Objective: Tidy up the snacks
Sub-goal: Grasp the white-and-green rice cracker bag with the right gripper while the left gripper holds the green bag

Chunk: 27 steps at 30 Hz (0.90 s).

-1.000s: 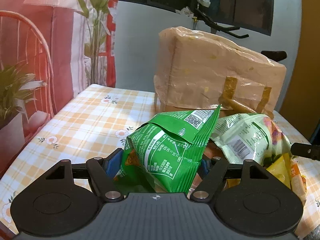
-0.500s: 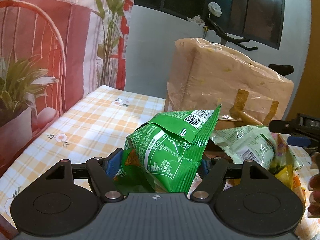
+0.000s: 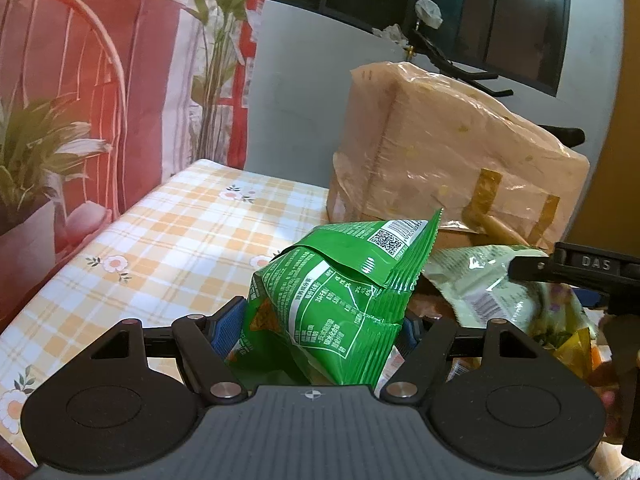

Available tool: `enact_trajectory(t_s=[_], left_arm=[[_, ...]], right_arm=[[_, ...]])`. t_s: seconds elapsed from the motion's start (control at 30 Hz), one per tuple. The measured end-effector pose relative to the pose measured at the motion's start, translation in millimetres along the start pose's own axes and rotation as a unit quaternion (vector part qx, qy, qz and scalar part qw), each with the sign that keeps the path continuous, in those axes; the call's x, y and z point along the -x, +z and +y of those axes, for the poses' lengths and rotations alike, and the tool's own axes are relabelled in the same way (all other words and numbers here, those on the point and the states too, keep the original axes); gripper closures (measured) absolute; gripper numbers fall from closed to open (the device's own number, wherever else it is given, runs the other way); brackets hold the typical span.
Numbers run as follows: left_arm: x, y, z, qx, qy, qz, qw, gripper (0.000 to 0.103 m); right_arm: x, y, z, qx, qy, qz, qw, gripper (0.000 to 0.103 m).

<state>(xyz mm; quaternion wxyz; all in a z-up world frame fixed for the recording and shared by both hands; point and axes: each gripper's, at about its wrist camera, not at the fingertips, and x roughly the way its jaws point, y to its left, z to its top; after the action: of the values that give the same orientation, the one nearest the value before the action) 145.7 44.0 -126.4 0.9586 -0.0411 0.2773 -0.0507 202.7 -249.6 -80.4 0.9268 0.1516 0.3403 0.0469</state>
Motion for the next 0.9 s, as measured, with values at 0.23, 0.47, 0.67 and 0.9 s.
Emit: enact_trajectory(t_s=[0.23, 0.47, 0.67, 0.9], left_arm=[[-0.3, -0.2, 0.4, 0.000, 0.004, 0.004, 1.0000, 0.027], [2.6, 0.7, -2.2, -0.005, 0.006, 0.002, 1.0000, 0.027], [6.1, 0.7, -5.0, -0.011, 0.008, 0.000, 0.9999, 0.027], [9.5, 3.0, -8.2, -0.014, 0.013, -0.002, 0.9998, 0.027]], right_arm=[[-13.4, 2.9, 2.6, 0.000, 0.001, 0.031, 1.000, 0.000], [-4.7, 2.3, -0.8, 0.005, 0.031, 0.025, 0.999, 0.012], [15.1, -1.3, -3.4, 0.004, 0.071, -0.005, 0.997, 0.021], [46.3, -7.5, -5.8, 0.024, 0.094, -0.033, 0.995, 0.022]])
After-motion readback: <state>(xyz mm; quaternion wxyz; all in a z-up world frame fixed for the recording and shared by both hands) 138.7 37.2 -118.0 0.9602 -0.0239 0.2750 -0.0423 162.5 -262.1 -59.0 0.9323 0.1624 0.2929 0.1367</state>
